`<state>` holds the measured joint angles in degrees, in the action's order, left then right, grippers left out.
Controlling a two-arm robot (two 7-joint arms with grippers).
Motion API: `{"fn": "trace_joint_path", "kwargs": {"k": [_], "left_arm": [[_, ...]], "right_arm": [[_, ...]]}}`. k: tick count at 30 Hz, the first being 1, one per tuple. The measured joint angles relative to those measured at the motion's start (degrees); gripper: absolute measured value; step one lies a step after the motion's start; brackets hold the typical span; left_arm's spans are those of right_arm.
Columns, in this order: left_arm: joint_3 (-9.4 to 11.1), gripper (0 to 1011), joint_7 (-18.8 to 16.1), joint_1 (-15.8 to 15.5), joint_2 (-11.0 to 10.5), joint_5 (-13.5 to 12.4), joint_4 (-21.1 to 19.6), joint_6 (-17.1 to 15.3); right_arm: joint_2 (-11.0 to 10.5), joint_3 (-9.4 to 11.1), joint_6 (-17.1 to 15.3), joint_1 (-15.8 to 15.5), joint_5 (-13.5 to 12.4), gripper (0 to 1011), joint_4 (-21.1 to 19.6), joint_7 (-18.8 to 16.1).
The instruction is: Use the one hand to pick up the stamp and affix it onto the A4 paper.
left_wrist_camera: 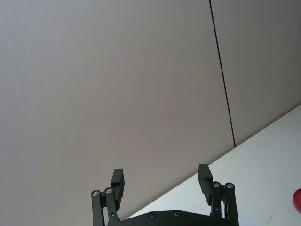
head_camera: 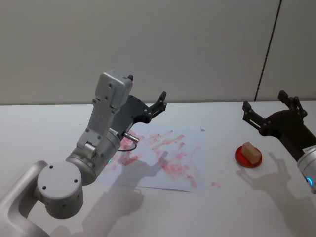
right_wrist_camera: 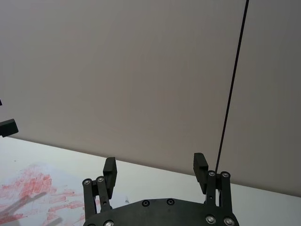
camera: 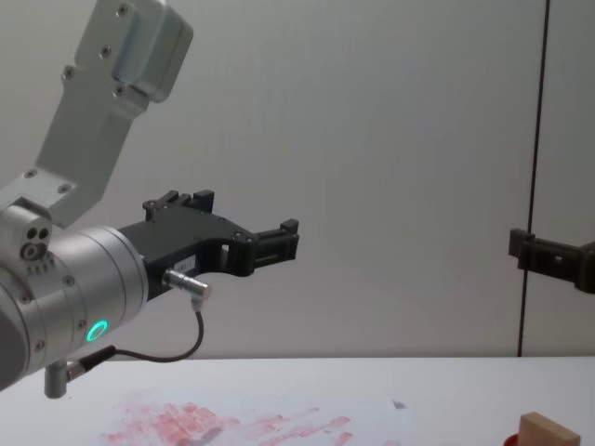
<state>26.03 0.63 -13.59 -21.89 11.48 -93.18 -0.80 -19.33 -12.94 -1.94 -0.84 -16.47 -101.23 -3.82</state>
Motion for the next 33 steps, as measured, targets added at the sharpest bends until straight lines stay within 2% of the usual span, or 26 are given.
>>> {"fn": "trace_joint_path", "kwargs": {"k": [33], "left_arm": [[0.0, 1001, 0.0, 0.0, 0.0, 0.0, 0.0, 0.0]], "right_arm": [[0.0, 0.0, 0.0, 0.0, 0.0, 1001, 0.0, 0.0]]}}
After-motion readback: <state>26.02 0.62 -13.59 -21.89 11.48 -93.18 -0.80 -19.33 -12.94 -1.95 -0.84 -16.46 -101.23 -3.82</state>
